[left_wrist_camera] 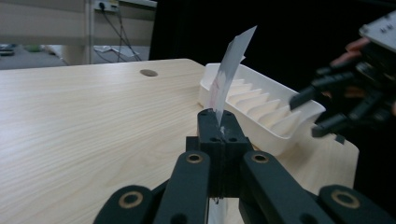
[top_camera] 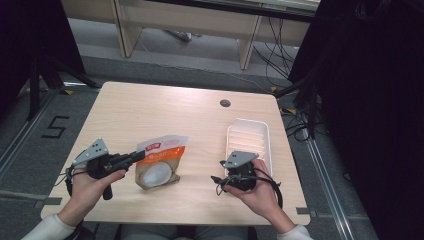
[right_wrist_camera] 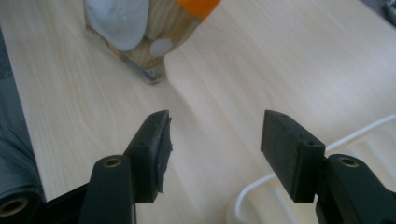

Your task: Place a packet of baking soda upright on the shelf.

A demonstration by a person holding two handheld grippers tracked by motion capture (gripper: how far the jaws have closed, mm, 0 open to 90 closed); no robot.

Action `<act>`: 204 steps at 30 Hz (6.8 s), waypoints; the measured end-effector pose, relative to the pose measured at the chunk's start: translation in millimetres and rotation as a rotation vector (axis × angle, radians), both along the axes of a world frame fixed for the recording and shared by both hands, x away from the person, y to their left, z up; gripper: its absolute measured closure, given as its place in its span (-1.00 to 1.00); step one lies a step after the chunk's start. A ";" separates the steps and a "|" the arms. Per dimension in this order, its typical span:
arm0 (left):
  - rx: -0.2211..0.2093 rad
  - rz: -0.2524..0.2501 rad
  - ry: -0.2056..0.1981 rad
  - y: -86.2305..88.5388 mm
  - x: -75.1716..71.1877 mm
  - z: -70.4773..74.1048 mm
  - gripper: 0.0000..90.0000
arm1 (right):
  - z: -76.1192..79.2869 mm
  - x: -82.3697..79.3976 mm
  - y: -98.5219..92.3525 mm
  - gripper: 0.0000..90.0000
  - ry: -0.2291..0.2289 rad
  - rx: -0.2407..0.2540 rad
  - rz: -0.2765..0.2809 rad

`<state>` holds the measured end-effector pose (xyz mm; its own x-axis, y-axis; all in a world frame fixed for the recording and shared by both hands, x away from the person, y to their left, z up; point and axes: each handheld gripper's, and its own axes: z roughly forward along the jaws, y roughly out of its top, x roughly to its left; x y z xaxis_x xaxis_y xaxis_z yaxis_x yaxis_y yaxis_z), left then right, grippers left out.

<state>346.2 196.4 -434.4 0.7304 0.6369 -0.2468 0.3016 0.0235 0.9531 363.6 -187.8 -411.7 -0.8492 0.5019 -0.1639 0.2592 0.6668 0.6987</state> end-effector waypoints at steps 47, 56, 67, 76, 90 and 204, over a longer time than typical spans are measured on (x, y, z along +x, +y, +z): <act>0.042 -0.094 -0.023 -18.7 -6.0 11.7 0.99 | 23.5 64.6 85.7 0.92 0.075 -0.160 0.388; 0.045 -0.076 -0.026 -11.2 -1.2 7.7 0.99 | 23.1 66.5 92.8 0.93 0.123 -0.129 0.360; 0.056 -0.037 0.006 -5.0 0.2 -7.9 0.48 | 37.0 65.0 105.5 1.00 0.170 -0.213 0.380; 0.130 0.057 0.069 15.4 -23.1 -31.9 -0.41 | 52.7 67.4 107.1 1.00 0.217 -0.268 0.344; 0.132 0.030 0.122 18.6 -31.0 -43.1 -0.41 | 75.6 71.6 114.3 1.00 0.179 -0.338 0.375; 0.127 0.039 0.128 13.2 -27.8 -45.7 -0.40 | 145.0 73.9 14.2 1.00 0.191 -0.306 0.230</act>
